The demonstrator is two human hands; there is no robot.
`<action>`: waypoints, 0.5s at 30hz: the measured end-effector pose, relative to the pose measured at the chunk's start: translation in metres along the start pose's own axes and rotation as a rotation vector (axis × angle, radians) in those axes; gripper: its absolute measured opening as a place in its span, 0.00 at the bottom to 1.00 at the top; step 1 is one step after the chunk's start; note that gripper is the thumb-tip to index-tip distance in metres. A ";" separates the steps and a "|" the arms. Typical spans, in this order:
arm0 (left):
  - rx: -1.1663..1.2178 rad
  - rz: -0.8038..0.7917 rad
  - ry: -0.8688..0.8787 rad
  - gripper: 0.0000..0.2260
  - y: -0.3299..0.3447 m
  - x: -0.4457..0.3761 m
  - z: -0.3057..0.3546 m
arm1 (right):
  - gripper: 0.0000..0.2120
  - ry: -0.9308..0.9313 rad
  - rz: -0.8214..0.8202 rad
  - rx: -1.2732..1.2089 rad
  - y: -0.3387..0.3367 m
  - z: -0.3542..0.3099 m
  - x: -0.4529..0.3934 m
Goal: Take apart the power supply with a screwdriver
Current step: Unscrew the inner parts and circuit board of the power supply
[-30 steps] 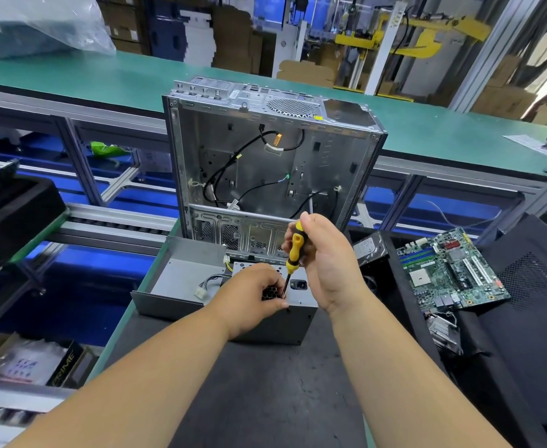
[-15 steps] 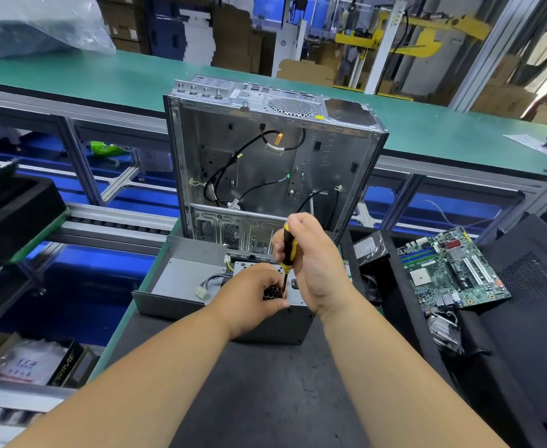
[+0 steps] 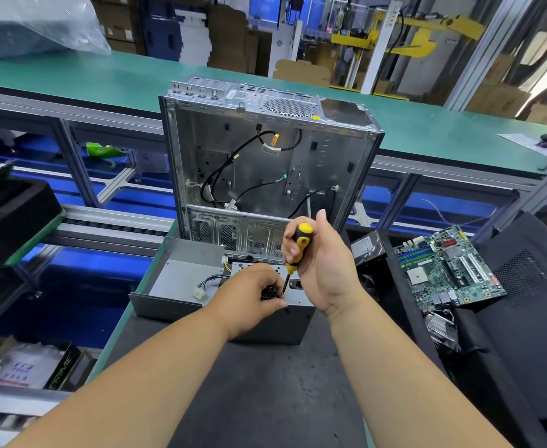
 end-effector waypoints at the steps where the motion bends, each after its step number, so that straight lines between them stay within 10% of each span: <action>1: 0.000 0.002 -0.001 0.17 0.000 0.000 0.000 | 0.21 -0.007 -0.005 0.009 0.001 0.000 0.000; 6: 0.015 0.016 -0.002 0.17 0.000 0.000 -0.001 | 0.09 -0.053 0.013 0.106 -0.001 0.003 0.001; 15: -0.012 0.001 -0.019 0.13 -0.002 0.004 0.004 | 0.17 -0.021 0.062 0.124 -0.007 0.002 -0.002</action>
Point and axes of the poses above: each hand's wrist, its own x-axis away from the middle knuckle, its own y-axis out of the palm, z = x × y, the point moved 3 cm from there along -x, towards the middle knuckle, and after that the axes turned 10 degrees about x, right-handed, at the moved point
